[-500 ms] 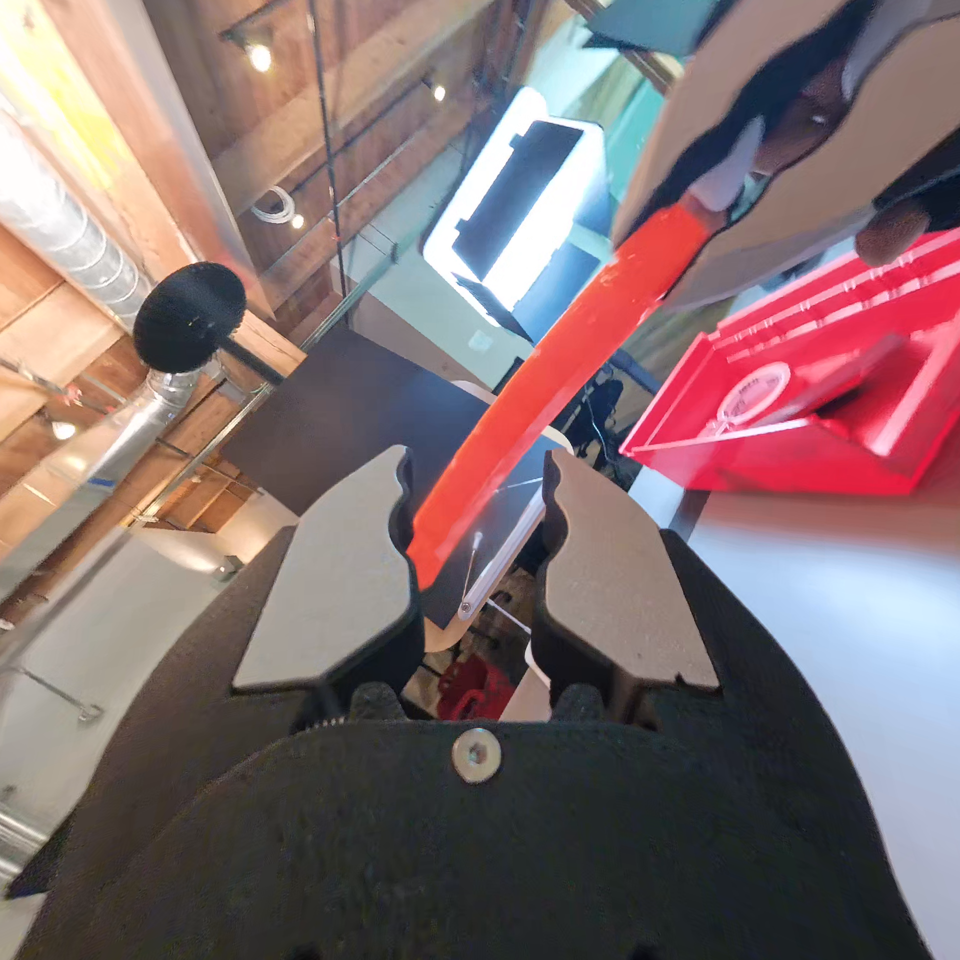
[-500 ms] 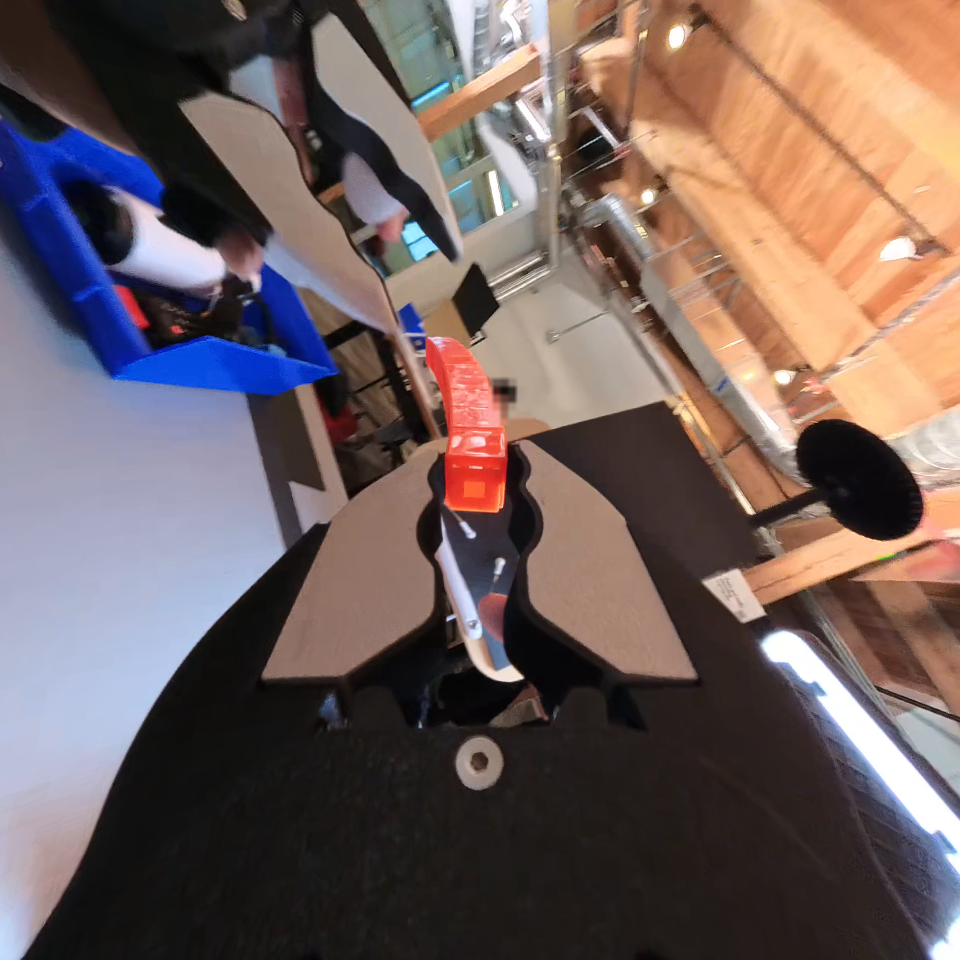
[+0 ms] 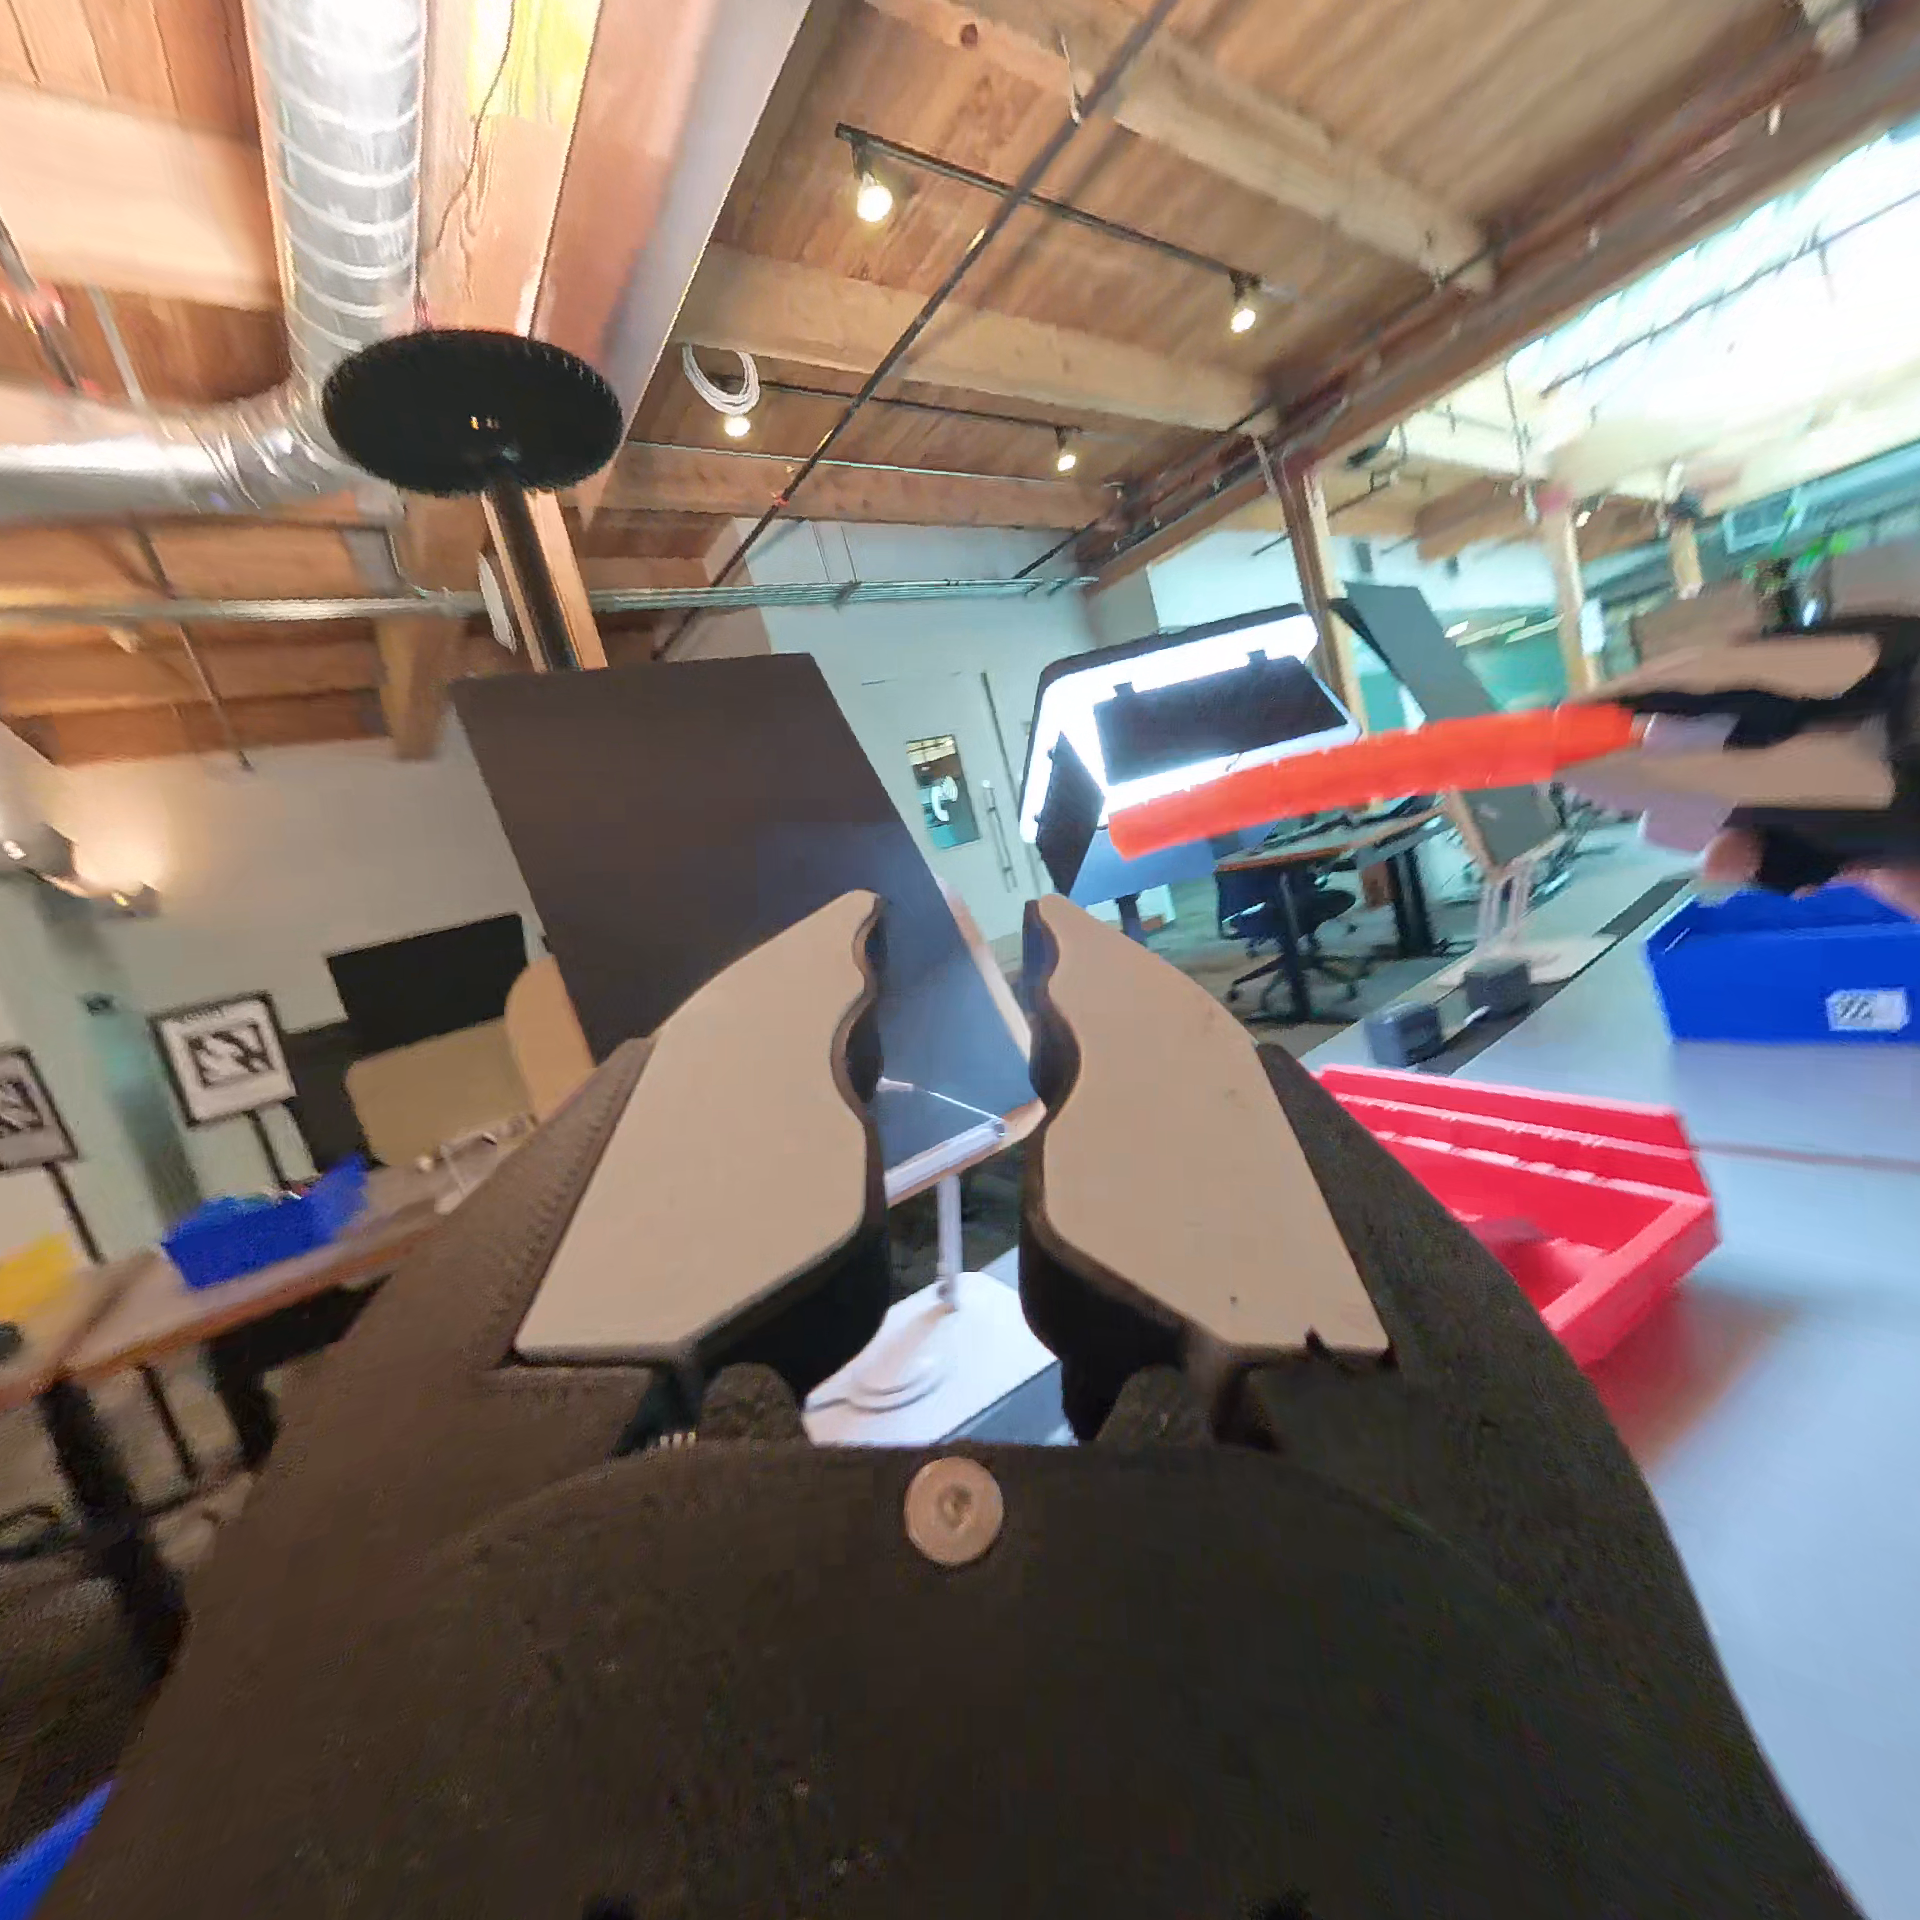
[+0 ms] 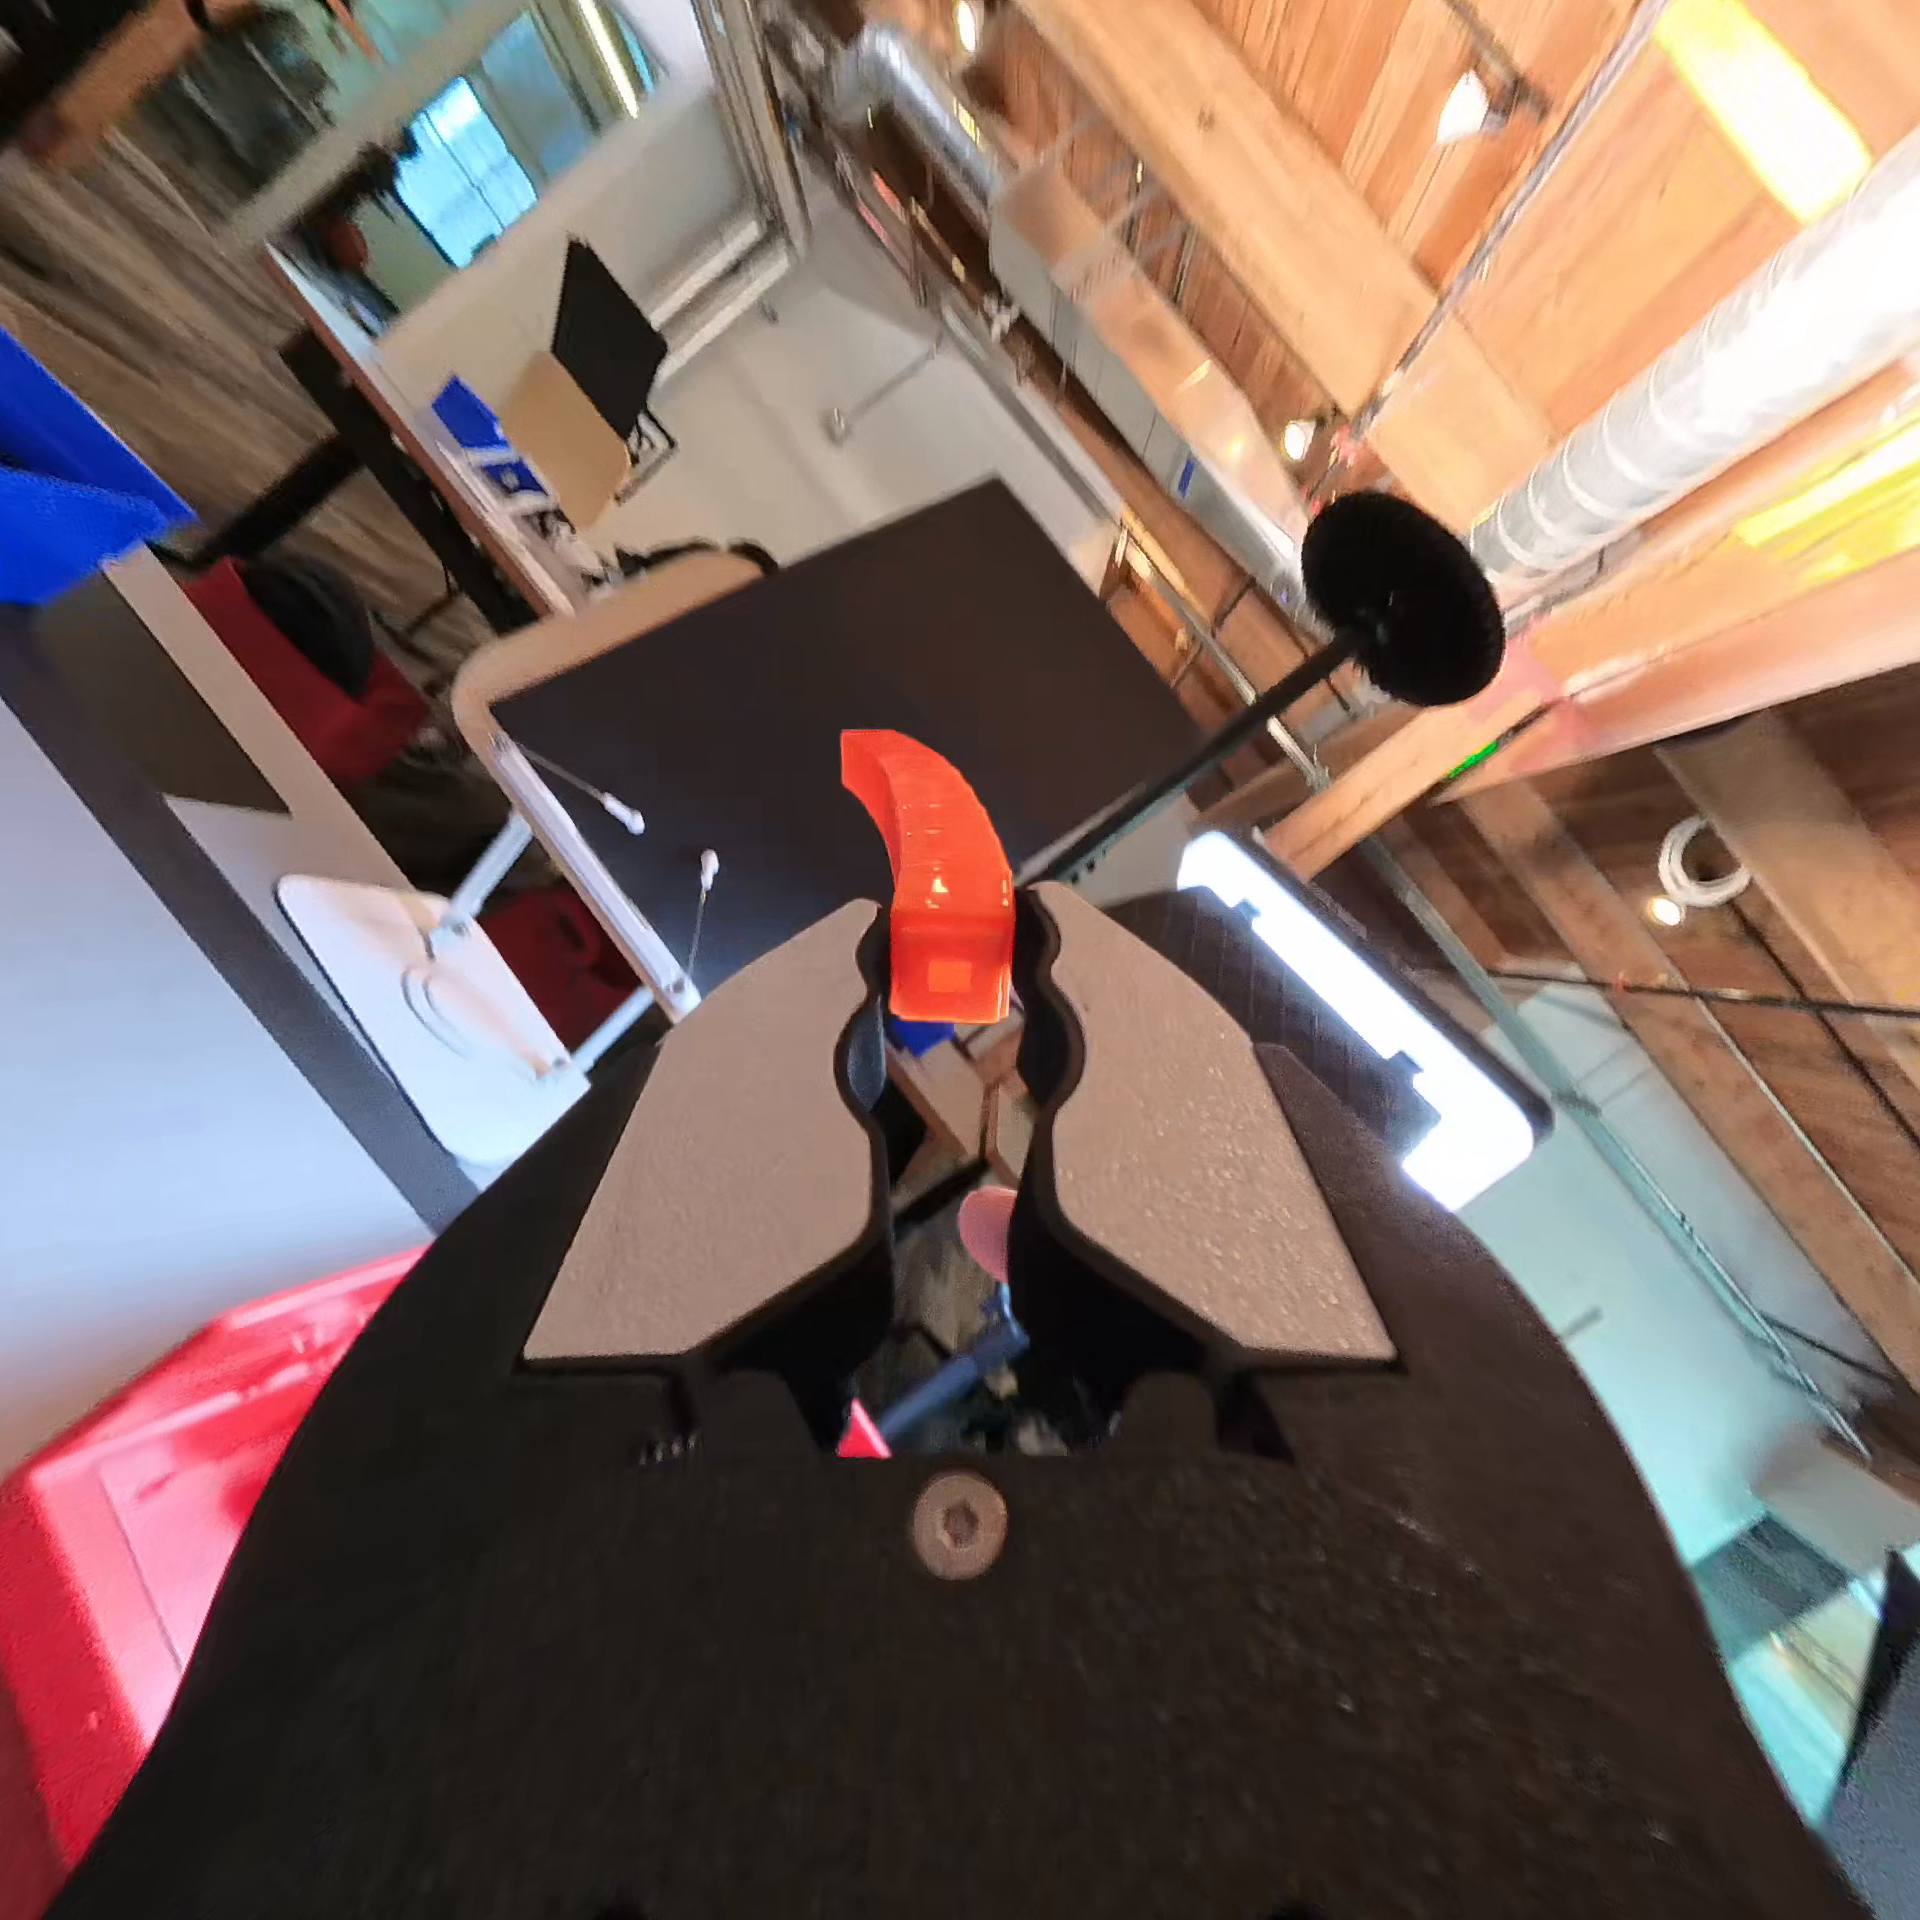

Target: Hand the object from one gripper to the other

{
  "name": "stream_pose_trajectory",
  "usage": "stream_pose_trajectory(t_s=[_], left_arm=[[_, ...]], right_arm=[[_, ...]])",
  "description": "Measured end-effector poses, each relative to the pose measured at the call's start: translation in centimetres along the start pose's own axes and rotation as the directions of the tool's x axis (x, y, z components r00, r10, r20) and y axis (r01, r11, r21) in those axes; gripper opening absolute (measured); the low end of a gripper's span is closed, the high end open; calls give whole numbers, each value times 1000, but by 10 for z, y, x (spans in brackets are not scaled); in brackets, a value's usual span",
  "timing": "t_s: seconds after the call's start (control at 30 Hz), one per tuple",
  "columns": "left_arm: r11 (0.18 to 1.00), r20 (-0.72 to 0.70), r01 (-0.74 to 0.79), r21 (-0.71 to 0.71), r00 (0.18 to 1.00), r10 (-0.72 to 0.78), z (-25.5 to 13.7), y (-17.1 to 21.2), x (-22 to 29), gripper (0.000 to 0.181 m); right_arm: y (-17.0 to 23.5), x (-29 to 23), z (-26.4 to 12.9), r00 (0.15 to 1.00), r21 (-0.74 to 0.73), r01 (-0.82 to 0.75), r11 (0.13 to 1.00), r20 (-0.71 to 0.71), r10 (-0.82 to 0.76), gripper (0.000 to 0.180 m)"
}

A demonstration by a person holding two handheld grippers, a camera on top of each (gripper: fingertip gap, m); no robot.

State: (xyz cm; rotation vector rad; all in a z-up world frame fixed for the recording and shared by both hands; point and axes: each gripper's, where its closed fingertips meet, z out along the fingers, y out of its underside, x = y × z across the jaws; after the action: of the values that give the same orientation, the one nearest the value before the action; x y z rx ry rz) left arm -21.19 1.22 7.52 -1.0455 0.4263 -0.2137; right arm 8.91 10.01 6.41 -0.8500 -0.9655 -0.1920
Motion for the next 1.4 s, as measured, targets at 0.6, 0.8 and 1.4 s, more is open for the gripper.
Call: stream_pose_trajectory(t_s=[0.6,0.8,1.4], left_arm=[[981,36,191,-19,981,-190,3,20,-15,12],[981,24,192,-35,981,-191,7,25,-10,11],[984,-20,145,-100,989,-148,17,45,10,11]], right_arm=[[204,-63,19,986,-573,-51,818,103,134,22],[209,-67,10,964,-643,-82,762,144,225,22],[231,-105,-55,742,-888,-119,444,217,635,33]])
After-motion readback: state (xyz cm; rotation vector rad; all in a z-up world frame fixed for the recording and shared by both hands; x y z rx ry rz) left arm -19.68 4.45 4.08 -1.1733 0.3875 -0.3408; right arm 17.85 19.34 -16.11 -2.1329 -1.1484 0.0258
